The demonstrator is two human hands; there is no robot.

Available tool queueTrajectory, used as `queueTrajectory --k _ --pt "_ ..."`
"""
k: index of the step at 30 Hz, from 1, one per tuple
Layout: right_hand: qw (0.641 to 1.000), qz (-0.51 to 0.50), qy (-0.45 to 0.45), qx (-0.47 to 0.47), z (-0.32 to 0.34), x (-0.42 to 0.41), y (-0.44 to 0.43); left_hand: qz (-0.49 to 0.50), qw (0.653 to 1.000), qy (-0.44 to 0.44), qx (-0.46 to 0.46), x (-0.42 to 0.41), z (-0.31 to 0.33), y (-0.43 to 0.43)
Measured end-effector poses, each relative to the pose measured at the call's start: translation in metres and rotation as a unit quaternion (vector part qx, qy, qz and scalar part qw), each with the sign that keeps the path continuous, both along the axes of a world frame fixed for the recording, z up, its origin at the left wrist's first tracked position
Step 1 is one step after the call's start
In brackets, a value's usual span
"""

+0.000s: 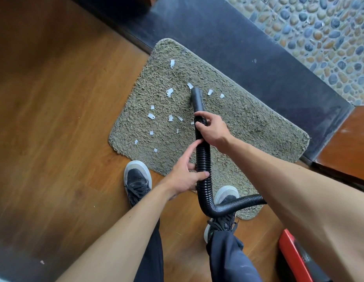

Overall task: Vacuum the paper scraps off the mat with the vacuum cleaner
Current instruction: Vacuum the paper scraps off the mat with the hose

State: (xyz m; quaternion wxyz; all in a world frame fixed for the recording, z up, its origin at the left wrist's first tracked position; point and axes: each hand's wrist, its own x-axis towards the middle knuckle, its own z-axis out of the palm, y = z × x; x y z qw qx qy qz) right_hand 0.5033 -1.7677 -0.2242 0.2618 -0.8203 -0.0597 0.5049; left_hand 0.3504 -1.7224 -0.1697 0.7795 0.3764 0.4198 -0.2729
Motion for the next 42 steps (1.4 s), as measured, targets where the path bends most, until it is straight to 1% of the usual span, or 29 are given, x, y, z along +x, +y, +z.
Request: queueTrajectory --k 6,13,26,33,42 --pt "0.999 0.024 -0.032 -0.003 0.002 -0.002 0.010 0.013 1.000 0.005 0.000 -0.003 -0.004 0.007" --pt "0.998 0.047 -0.028 -0.007 0.001 -0.002 0.020 0.018 1.000 0.012 -0.002 -0.004 -0.003 0.012" --pt "1.000 0.003 -0.008 -0.020 0.006 -0.006 -0.021 -0.032 0.999 0.007 -0.005 -0.004 0.006 -0.011" --pt "0.999 -0.030 -0.017 -0.022 0.010 -0.004 -0.032 -0.055 0.998 -0.004 0.001 0.002 0.009 -0.013" --pt "1.000 0.004 -0.029 -0.010 0.008 -0.002 -0.009 -0.012 1.000 -0.002 0.007 -0.002 0.001 -0.002"
